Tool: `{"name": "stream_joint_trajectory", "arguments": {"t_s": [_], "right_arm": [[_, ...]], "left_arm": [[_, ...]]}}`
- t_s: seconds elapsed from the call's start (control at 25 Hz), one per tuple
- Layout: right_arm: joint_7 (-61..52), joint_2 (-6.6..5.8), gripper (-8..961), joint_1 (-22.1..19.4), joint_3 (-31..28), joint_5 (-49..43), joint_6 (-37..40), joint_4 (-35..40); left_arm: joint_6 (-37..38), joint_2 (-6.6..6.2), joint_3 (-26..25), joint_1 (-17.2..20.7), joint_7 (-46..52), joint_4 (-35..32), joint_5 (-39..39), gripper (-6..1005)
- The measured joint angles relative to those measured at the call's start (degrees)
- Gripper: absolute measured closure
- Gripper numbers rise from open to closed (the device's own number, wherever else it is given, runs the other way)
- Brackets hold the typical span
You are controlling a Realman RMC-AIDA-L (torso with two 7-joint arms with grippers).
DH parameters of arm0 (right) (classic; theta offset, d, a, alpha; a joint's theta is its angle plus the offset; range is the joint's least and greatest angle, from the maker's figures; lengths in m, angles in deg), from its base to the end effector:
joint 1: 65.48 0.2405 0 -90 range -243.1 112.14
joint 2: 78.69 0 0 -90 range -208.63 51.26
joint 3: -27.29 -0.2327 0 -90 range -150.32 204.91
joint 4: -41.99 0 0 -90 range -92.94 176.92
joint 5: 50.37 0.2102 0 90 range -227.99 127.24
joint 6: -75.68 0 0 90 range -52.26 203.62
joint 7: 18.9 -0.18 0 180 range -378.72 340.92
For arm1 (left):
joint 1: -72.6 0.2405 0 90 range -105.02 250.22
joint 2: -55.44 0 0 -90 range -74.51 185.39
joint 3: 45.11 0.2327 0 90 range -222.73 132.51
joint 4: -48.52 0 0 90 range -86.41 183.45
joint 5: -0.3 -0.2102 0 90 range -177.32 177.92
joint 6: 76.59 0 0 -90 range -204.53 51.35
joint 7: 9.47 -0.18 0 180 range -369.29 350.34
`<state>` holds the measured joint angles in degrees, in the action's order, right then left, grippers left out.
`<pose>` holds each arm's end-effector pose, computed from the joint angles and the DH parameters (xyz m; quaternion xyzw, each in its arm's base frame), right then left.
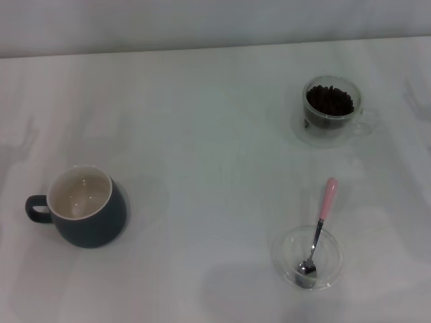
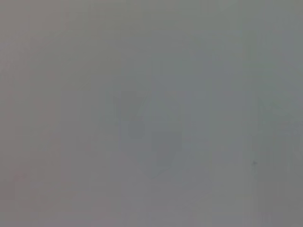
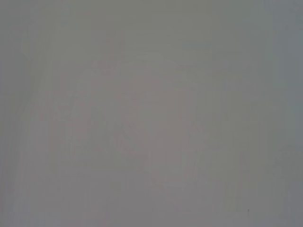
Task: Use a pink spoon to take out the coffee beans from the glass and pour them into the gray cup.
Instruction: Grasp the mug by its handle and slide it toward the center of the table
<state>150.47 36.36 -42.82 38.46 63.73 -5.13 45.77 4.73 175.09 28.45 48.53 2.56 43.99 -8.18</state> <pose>0.3435 0.3344 0.0929 -0.6366 0.1362 0.2844 0.7038 -0.2958 0.3443 0.0411 -0.6601 -0.1476 -0.3574 0.6440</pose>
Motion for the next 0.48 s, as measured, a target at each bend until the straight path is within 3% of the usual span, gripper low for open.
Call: {"name": "stream_joint_trajectory", "arguments": {"t_s": [0.48], "right_arm": [[-0.1,0.08,82,1.2,-0.3,0.1,2.0,0.0]], "left_arm": [[0.6,0.30,0.4,2.5,0.5,0.4,-1.0,164]]}}
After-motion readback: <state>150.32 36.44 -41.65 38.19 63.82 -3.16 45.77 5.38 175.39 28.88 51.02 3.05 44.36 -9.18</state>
